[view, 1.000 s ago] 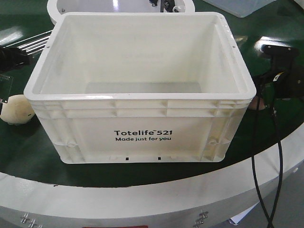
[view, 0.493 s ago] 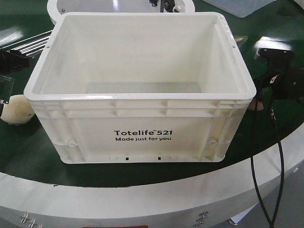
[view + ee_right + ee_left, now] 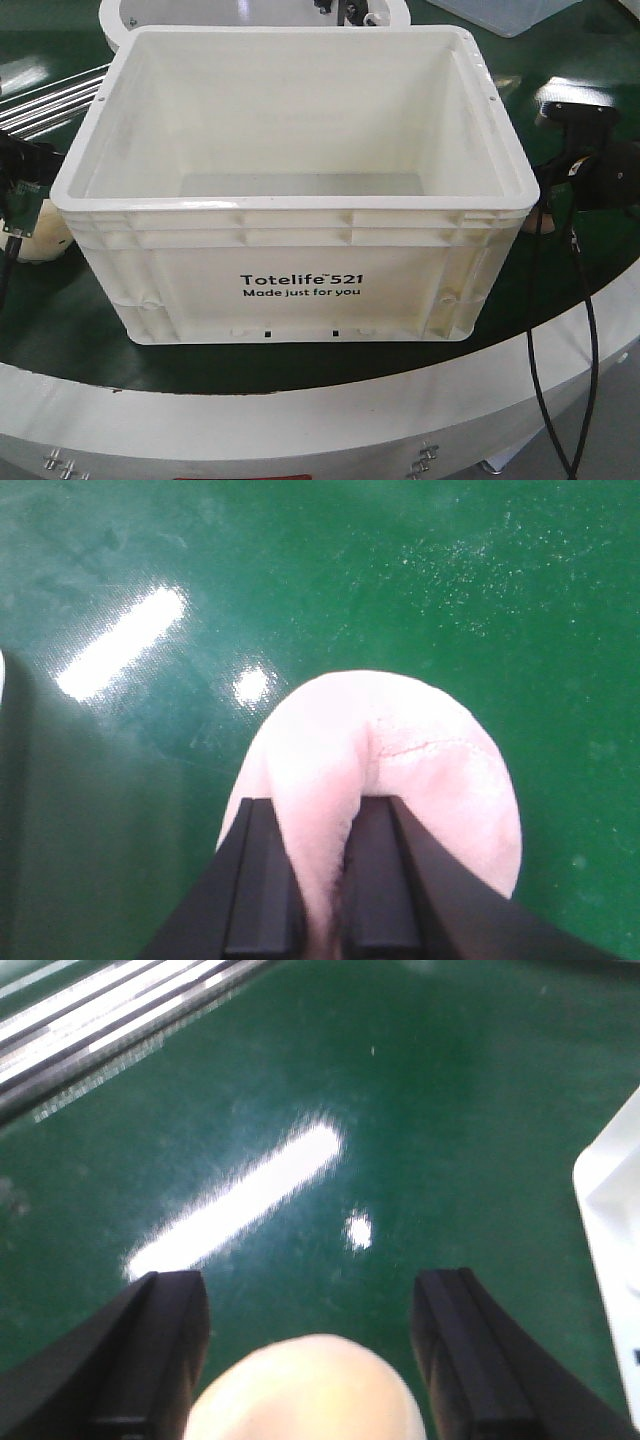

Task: Place moving items into box and shelve
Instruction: 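Grasp cream ball with left gripper and pink ball with right gripper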

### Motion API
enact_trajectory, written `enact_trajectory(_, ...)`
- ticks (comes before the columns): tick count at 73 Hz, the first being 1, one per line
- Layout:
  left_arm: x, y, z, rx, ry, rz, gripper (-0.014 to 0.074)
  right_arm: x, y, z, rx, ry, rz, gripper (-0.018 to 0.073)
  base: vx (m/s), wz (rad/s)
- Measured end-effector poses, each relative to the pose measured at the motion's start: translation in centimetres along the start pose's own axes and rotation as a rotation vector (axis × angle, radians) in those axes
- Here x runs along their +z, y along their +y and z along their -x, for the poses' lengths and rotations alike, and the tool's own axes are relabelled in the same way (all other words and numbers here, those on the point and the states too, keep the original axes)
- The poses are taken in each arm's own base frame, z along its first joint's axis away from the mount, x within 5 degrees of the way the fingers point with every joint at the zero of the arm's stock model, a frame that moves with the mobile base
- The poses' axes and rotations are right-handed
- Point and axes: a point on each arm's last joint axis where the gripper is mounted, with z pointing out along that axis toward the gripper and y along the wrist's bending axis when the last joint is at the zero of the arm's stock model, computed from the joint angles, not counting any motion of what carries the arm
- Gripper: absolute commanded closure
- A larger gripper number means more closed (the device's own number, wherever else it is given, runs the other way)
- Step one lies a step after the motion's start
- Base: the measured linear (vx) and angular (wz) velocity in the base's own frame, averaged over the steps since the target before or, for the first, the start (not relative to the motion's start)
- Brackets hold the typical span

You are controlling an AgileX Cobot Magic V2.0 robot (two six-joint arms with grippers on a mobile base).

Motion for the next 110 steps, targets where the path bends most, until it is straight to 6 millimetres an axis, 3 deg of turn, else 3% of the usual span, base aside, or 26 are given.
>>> enact_trajectory(43, 3.8, 0.0, -3.0, 0.005, 0.201, 0.021, 0.0067, 0.0, 0.0, 0.0, 0.0, 0.003, 0.0, 0.0574, 0.0, 0.0)
enact_trajectory(52, 4.4, 0.0, -3.4, 0.005, 0.234, 0.026, 0.0253, 0.0, 0.0, 0.0, 0.0, 0.003, 0.0, 0.0574, 0.0, 0.0)
enact_trajectory(60, 4.6, 0.0, -3.6, 0.006, 0.256, 0.031, 0.0578, 0.0, 0.0, 0.0, 0.0, 0.003, 0.0, 0.0574, 0.0, 0.0)
enact_trajectory(62, 4.6, 0.0, -3.6, 0.006, 0.258, 0.032, 0.0626, 0.0, 0.0, 0.0, 0.0, 0.003, 0.0, 0.0574, 0.0, 0.0)
enact_trajectory(90, 4.2, 0.0, -3.1, 0.004, 0.222, 0.026, 0.0624, -0.3, 0.0, 0.2, -0.004, -0.007, 0.0, 0.0574, 0.0, 0.0)
enact_trajectory(110, 1.6, -0.1, -0.8, -0.002, 0.056, 0.003, 0.0624, -3.2, 0.0, 1.4, -0.023, -0.074, -0.001, 0.0571, 0.0, 0.0)
